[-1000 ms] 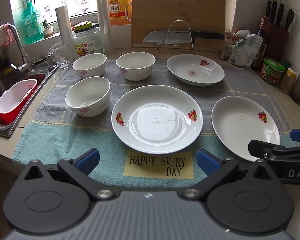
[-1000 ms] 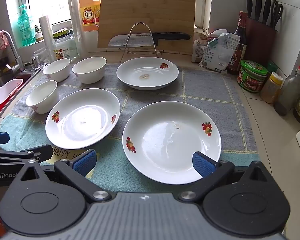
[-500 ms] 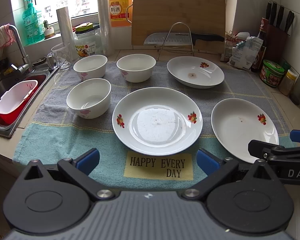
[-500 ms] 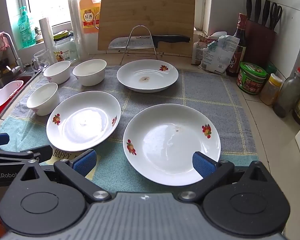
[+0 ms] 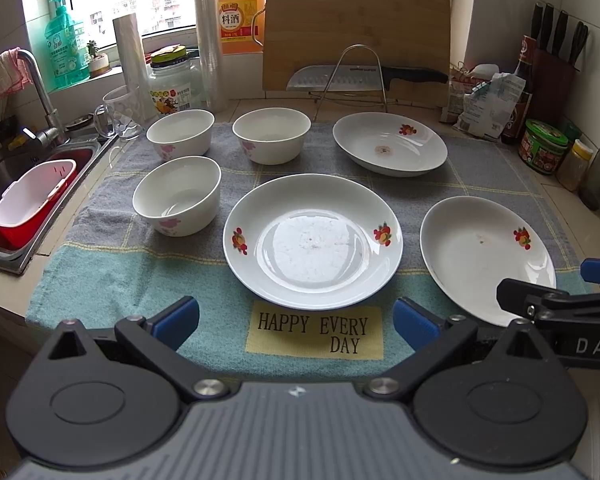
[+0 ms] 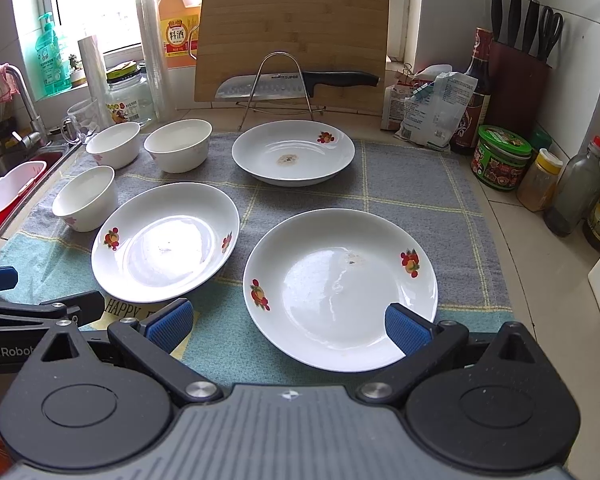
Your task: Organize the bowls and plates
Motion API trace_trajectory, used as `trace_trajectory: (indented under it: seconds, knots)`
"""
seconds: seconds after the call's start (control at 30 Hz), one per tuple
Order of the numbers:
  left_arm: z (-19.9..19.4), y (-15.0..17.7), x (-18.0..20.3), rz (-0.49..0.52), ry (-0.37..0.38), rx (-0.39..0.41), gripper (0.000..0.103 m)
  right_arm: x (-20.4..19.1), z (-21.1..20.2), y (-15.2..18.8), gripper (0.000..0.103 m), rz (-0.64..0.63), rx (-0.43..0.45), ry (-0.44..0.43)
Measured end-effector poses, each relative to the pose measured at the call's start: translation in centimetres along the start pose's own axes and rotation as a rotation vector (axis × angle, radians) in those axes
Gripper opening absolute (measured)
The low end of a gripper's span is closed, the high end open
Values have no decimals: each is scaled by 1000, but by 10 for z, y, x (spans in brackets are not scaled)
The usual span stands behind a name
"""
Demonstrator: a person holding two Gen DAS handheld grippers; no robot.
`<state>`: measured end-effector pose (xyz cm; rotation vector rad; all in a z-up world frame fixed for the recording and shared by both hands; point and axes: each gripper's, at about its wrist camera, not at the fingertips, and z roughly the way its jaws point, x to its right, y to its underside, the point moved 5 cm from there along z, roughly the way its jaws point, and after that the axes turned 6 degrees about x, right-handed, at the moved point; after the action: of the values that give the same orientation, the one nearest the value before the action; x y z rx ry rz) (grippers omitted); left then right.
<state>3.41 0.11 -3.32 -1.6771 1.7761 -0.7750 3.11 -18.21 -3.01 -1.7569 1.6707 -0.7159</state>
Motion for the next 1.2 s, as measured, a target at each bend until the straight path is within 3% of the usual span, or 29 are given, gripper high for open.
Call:
trace_trajectory:
  seconds: [1.2]
  knots:
    - [-14, 0, 10, -10, -18, 20, 102, 4, -13, 3, 103, -15, 32, -4]
